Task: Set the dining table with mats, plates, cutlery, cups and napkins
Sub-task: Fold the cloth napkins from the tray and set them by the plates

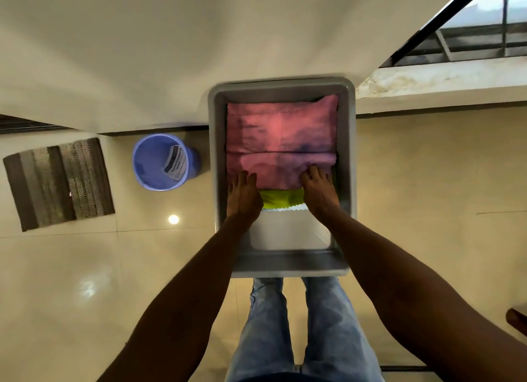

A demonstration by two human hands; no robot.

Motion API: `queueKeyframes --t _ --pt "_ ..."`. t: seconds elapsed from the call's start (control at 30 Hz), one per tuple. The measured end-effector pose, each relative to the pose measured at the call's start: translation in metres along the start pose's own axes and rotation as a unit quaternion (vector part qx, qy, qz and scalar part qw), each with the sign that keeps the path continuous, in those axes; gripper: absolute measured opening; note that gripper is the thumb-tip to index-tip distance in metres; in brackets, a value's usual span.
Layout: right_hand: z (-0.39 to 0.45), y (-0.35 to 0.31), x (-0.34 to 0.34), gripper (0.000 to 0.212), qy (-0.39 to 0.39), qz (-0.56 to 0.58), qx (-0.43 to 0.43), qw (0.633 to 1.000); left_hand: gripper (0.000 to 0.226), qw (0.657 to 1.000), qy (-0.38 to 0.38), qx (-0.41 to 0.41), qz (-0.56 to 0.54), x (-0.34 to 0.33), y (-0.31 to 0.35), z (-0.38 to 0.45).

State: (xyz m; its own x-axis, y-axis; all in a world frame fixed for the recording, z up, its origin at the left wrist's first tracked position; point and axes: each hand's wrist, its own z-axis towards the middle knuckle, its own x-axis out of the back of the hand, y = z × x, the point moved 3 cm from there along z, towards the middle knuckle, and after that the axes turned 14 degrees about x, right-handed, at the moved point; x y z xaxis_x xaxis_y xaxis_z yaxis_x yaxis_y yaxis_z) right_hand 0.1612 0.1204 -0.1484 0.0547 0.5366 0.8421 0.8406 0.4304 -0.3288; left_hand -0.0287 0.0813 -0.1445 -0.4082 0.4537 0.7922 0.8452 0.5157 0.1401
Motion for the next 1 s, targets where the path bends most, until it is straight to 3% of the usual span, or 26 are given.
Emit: queueKeyframes --t 0.17,0.3,0.57,0.73,0.8,0.87,0.93,1.0 --pt "-0.001 0.002 0.004 0.053 0.054 0.005 0.002 0.999 0.047 1.0 0.011 -0.015 0.01 -0.008 -0.007 0.0" --pt "-0.009 -0.004 0.021 0.043 0.116 0.007 0.022 0.993 0.042 0.999 0.034 -0.024 -0.012 -0.005 -0.006 0.0" --pt "-0.018 -0.038 0.078 0.036 0.206 0.138 -0.021 0.969 0.029 0.996 0.069 -0.027 -0.053 0.032 0.017 -0.008" --pt "-0.026 -0.056 0.134 0.038 0.232 0.201 -0.018 0.951 0.065 0.968 0.085 0.001 -0.237 0.074 0.024 -0.026" --pt "-0.03 -0.062 0.153 0.036 0.232 0.218 -0.006 0.948 0.059 0.97 0.1 -0.064 -0.214 0.088 0.031 -0.038" --pt "-0.037 -0.069 0.168 0.031 0.227 0.222 -0.016 0.948 0.073 0.975 0.081 -0.123 -0.165 0.091 0.039 -0.048" --pt "-0.044 -0.079 0.185 0.025 0.239 0.25 -0.03 0.938 0.085 0.977 0.066 -0.11 -0.168 0.102 0.05 -0.06" --pt "-0.061 -0.092 0.203 0.021 0.246 0.306 -0.034 0.919 0.078 0.972 0.073 -0.085 -0.207 0.121 0.058 -0.083"
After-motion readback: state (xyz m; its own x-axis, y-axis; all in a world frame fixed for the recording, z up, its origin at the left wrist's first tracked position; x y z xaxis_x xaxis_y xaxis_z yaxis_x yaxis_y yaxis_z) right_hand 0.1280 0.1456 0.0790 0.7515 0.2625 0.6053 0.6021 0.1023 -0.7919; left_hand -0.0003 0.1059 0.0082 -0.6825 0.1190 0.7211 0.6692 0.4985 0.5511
